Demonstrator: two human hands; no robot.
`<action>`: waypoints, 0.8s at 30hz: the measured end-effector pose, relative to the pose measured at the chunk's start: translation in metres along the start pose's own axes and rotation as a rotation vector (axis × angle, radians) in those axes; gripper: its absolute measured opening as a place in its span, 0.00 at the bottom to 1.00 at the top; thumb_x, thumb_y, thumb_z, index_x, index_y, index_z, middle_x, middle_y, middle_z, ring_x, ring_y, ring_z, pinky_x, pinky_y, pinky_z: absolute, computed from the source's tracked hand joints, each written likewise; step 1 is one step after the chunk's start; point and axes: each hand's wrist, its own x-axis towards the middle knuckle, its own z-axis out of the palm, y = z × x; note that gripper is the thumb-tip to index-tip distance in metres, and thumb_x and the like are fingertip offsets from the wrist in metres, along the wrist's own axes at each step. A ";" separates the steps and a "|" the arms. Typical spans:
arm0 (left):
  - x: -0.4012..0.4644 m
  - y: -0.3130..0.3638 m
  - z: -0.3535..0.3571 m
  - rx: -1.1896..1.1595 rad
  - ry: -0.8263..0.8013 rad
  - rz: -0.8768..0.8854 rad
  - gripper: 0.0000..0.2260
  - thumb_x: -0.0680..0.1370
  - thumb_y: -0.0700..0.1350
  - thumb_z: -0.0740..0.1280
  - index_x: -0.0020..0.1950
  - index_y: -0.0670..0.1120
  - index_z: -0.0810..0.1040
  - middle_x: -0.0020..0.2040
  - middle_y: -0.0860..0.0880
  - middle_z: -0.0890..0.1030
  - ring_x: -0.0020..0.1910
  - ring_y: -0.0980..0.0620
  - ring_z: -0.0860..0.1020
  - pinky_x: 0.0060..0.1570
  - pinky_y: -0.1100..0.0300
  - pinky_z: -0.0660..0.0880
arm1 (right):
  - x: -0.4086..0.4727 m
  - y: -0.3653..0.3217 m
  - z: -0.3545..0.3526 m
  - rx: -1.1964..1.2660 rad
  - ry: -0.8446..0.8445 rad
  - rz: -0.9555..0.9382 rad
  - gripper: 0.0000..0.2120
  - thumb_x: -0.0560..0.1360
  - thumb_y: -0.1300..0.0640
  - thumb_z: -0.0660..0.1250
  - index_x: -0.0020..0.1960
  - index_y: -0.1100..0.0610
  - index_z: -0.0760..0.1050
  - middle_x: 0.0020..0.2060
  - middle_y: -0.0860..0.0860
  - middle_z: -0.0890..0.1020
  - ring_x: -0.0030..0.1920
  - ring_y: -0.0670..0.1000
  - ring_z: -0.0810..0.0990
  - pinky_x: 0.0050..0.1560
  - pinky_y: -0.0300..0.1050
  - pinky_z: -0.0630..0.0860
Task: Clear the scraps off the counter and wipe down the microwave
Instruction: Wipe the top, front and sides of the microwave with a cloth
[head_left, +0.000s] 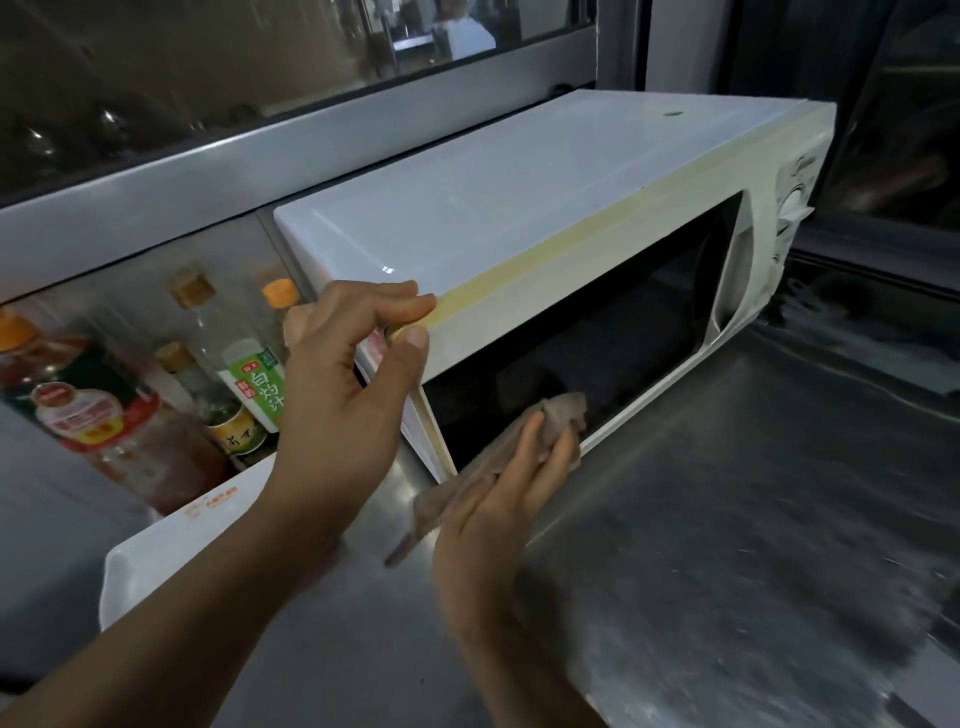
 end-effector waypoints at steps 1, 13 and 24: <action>0.000 -0.001 0.001 -0.009 0.003 0.001 0.09 0.76 0.41 0.63 0.50 0.55 0.77 0.52 0.58 0.77 0.57 0.67 0.71 0.59 0.66 0.67 | 0.001 0.001 0.000 0.017 -0.004 0.011 0.26 0.77 0.63 0.50 0.75 0.58 0.55 0.76 0.53 0.47 0.76 0.51 0.50 0.74 0.37 0.50; 0.002 -0.001 0.001 0.060 0.001 0.008 0.08 0.76 0.42 0.62 0.49 0.52 0.78 0.49 0.58 0.77 0.57 0.60 0.70 0.55 0.72 0.62 | 0.089 0.046 -0.028 -0.039 0.012 0.198 0.28 0.76 0.72 0.50 0.75 0.63 0.52 0.75 0.58 0.48 0.74 0.46 0.52 0.64 0.19 0.45; 0.044 0.005 0.014 0.241 -0.200 0.119 0.13 0.76 0.48 0.59 0.55 0.52 0.80 0.53 0.54 0.76 0.58 0.47 0.71 0.54 0.70 0.61 | 0.139 0.069 -0.039 -0.057 0.027 0.270 0.28 0.76 0.73 0.50 0.75 0.63 0.53 0.75 0.58 0.49 0.75 0.53 0.52 0.64 0.21 0.44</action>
